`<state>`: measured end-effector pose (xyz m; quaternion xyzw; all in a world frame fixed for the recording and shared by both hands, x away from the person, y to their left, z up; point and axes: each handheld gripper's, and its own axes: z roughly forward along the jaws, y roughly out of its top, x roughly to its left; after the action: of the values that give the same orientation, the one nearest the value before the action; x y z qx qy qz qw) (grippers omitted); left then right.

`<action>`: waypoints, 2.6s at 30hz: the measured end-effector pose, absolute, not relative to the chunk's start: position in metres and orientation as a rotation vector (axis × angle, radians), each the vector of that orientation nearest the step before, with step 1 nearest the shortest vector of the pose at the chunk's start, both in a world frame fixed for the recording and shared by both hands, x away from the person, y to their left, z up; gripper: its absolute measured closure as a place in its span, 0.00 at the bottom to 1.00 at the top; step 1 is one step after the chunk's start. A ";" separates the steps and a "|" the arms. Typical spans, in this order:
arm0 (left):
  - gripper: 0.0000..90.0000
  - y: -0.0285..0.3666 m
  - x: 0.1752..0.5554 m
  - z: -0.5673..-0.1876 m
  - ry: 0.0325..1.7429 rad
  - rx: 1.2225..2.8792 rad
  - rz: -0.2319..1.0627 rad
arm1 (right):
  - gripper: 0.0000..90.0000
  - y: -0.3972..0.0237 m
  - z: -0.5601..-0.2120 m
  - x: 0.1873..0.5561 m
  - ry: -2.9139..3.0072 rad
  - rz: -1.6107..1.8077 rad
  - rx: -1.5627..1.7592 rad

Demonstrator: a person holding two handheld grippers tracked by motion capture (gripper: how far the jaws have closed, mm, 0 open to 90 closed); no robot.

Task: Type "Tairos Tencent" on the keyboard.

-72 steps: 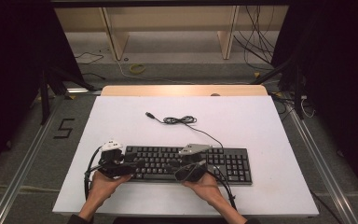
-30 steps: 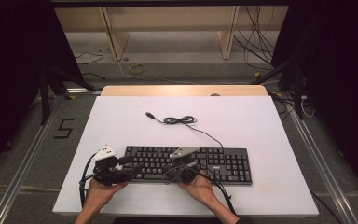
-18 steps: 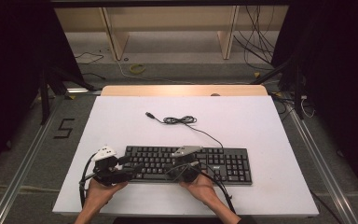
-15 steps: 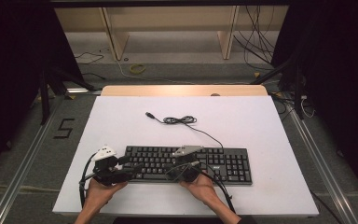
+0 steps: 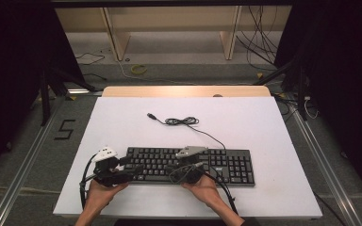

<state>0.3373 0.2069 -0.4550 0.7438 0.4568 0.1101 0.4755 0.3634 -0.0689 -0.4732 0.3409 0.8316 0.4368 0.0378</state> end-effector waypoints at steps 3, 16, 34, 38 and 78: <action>0.36 0.207 0.337 -0.455 1.117 1.817 0.269 | 0.79 -0.070 -0.471 0.363 2.550 1.363 1.041; 0.65 0.202 0.339 -0.458 1.078 1.867 0.246 | 0.48 -0.085 -0.461 0.357 2.509 1.428 1.028; 0.99 0.184 0.348 -0.467 1.072 1.992 0.201 | 0.42 -0.112 -0.457 0.346 2.457 1.477 1.044; 0.99 0.176 0.349 -0.469 1.061 2.013 0.189 | 0.41 -0.114 -0.457 0.343 2.457 1.482 1.043; 0.85 0.170 0.352 -0.470 1.083 1.998 0.203 | 0.40 -0.119 -0.459 0.336 2.455 1.497 1.037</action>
<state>0.3525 0.1697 -0.4700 0.7961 0.4313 0.0810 0.4168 0.3362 -0.1194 -0.4588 0.3390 0.8024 0.4893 0.0427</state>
